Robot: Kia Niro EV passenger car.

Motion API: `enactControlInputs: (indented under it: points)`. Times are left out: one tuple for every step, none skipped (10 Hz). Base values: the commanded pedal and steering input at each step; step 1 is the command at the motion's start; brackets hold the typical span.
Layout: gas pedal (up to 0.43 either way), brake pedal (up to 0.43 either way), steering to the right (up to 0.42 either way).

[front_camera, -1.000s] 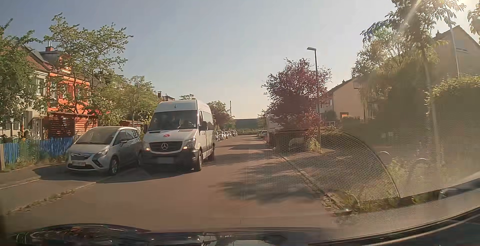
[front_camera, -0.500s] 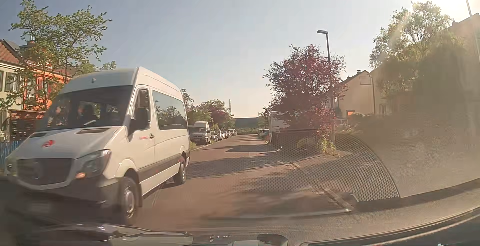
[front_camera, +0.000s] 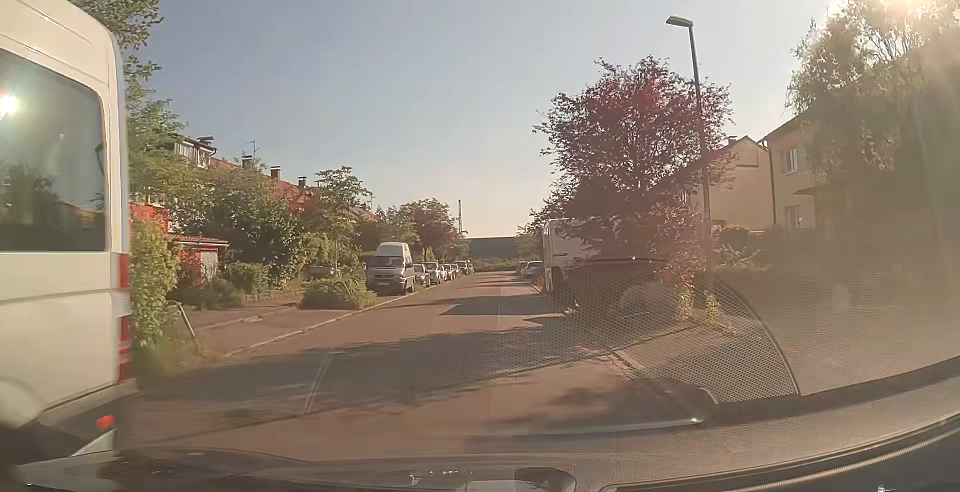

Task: Follow the waypoints while adhering to traffic rules and regulations

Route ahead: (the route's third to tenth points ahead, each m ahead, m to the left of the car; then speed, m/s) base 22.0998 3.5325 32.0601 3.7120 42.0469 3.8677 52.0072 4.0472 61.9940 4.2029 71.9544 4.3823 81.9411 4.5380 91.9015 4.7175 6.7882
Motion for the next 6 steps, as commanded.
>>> enactControlInputs:
  points:
    - [0.079, 0.000, -0.021]
    - [0.079, 0.000, -0.022]
    - [0.079, 0.000, -0.023]
    - [0.079, 0.000, -0.026]
    - [0.079, 0.000, -0.028]
    - [0.079, 0.000, -0.028]
